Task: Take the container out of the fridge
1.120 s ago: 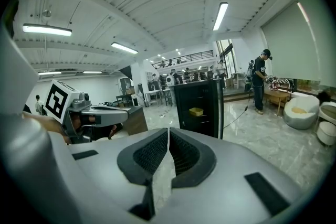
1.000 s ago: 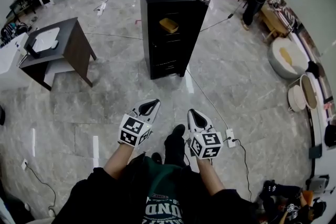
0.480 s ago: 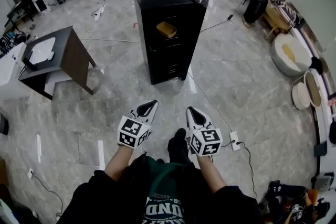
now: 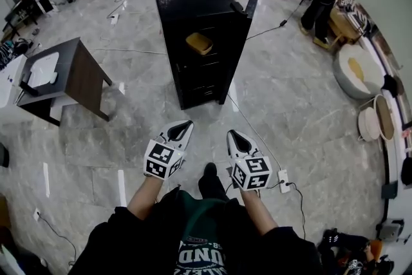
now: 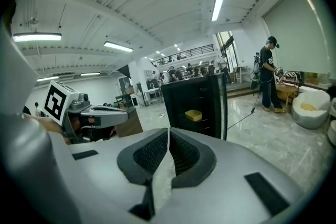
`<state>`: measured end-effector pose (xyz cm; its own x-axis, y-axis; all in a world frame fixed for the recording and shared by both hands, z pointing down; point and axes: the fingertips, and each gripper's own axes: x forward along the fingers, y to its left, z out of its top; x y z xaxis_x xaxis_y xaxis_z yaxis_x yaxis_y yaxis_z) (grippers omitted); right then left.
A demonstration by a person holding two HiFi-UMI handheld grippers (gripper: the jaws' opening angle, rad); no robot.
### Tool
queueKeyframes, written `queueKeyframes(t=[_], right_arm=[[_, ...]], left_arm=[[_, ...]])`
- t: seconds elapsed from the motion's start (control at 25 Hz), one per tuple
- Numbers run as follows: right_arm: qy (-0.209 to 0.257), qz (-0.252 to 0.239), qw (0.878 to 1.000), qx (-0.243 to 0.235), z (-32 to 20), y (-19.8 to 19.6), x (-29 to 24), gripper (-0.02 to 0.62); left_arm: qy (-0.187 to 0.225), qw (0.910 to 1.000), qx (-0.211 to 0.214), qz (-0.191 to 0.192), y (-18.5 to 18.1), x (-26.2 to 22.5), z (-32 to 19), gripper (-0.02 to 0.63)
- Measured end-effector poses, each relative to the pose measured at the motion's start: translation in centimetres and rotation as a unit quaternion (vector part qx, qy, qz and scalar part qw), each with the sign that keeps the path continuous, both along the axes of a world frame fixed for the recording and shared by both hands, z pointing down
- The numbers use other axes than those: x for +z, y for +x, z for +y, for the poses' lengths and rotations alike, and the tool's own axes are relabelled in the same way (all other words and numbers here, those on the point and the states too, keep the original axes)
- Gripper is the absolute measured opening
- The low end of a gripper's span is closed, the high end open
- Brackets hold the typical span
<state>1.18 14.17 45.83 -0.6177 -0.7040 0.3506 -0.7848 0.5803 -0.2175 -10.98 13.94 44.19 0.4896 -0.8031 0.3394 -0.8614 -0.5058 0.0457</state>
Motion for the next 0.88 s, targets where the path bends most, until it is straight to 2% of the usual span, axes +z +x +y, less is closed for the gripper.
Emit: queueKeyframes(t=[0.48, 0.88], right_arm=[[-0.004, -0.007, 0.998, -0.056, -10.2, -2.0, 0.0, 0.035], [-0.014, -0.007, 0.996, -0.083, -13.7, -2.1, 0.9, 0.035]], left_arm=[[-0.010, 0.9992, -0.036, -0.013, -0.7, 0.1, -9.0, 0.014], [-0.031, 0.9980, -0.049, -0.023, -0.2, 1.8, -11.9, 0.014]])
